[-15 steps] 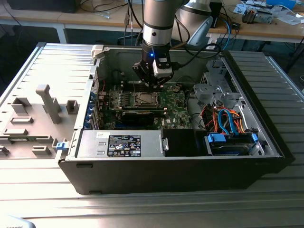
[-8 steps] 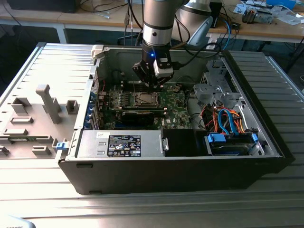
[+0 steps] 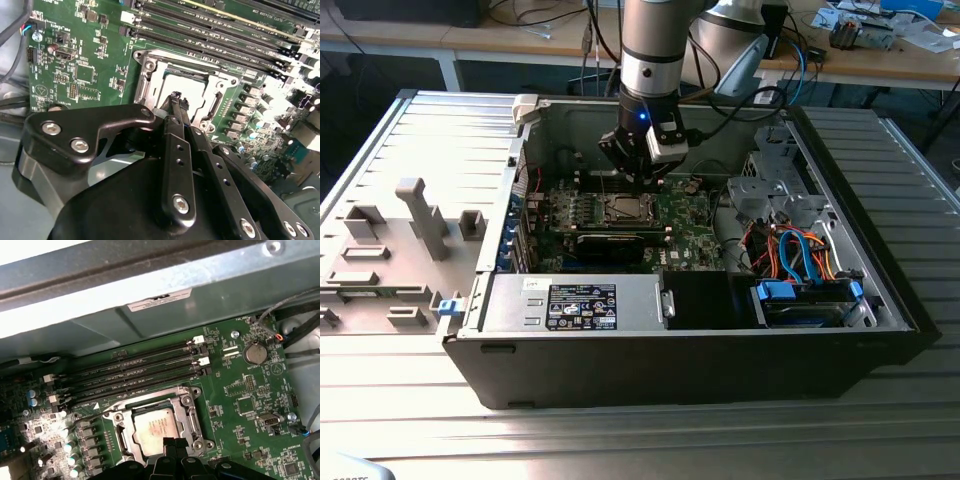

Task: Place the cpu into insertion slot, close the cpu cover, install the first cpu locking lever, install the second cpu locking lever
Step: 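Install the first cpu locking lever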

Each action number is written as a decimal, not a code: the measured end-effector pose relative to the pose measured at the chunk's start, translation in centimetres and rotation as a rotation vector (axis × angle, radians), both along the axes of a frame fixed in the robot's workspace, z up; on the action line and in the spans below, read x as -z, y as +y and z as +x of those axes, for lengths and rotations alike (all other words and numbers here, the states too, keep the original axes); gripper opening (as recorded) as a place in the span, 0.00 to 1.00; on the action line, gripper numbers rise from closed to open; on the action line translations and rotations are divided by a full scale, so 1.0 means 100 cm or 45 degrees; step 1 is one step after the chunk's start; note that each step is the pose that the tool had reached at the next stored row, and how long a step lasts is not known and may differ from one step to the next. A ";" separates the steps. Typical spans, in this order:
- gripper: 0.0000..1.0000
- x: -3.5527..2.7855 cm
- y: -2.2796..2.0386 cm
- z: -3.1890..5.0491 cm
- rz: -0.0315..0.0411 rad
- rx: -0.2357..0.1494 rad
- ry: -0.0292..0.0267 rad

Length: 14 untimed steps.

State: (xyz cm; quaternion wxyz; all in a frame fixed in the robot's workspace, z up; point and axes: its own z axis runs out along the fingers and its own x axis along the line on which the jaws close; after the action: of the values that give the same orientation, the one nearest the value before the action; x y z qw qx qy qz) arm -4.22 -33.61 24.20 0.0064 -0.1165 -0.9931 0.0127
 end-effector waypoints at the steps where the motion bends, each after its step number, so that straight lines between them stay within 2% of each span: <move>1: 0.11 0.0000 0.0000 0.0000 0.0032 -0.004 0.0000; 14: 0.11 0.0000 0.0000 0.0000 0.0143 -0.103 0.0000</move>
State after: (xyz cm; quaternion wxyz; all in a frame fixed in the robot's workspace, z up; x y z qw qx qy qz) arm -4.23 -33.60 24.20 0.0066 -0.0761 -0.9970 0.0074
